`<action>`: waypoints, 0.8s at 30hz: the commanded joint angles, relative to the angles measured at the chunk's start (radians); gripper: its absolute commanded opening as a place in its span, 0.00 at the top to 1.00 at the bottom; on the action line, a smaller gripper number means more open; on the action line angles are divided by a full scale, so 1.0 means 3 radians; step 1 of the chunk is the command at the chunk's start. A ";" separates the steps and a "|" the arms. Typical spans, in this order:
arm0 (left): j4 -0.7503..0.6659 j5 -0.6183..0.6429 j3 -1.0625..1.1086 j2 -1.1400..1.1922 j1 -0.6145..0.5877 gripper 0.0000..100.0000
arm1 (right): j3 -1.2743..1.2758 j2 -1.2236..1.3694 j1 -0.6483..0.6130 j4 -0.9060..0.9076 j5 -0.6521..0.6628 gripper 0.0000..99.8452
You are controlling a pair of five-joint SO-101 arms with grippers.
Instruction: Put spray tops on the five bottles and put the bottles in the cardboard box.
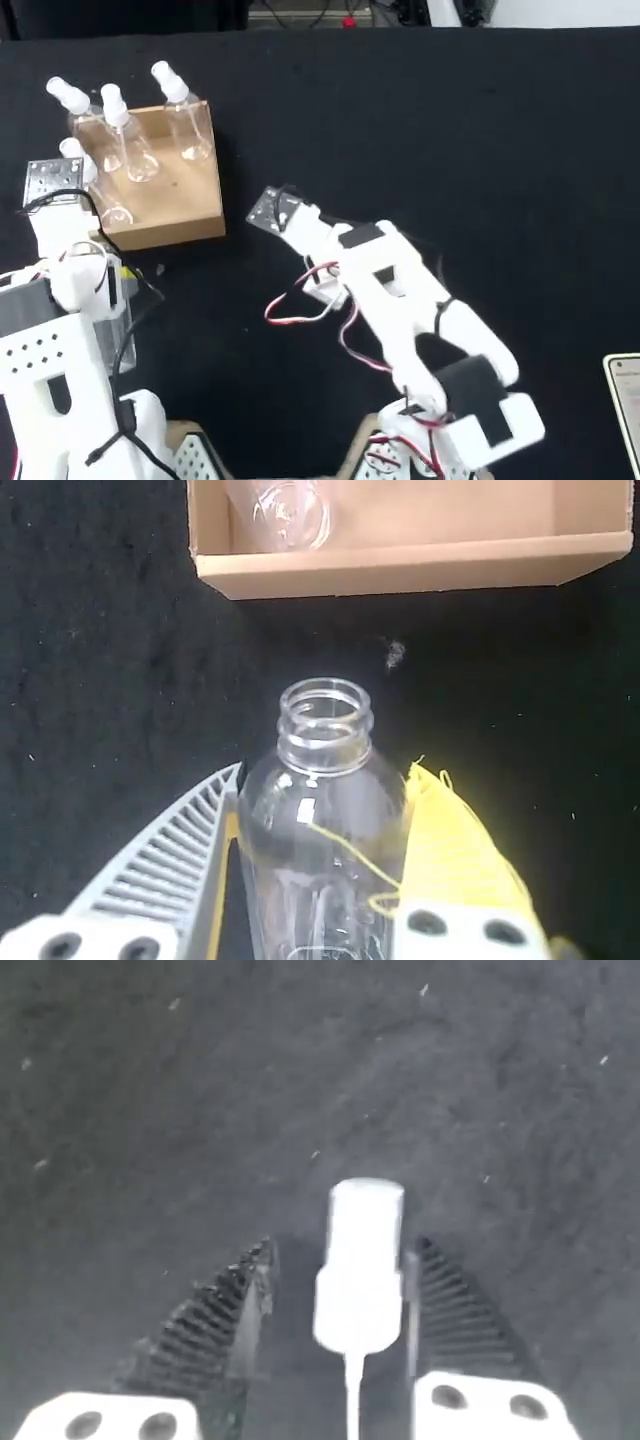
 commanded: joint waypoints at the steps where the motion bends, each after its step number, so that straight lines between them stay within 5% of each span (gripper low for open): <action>1: -0.0286 0.0026 -0.0028 -0.0061 0.0269 0.90 | -0.0151 0.0100 0.0123 -0.0276 0.0026 0.84; 12: -0.1406 0.0793 0.0018 -0.0031 0.1532 0.90 | -0.0381 -0.0279 0.0823 0.0041 -0.0026 0.99; 18: -0.2445 0.1141 0.0540 -0.0046 0.2263 0.90 | -0.1031 -0.0944 0.1442 0.0527 -0.0578 0.99; 24: -0.3815 0.1125 0.1199 -0.0061 0.2662 0.90 | -0.1890 -0.1399 0.1606 0.0885 -0.1187 0.99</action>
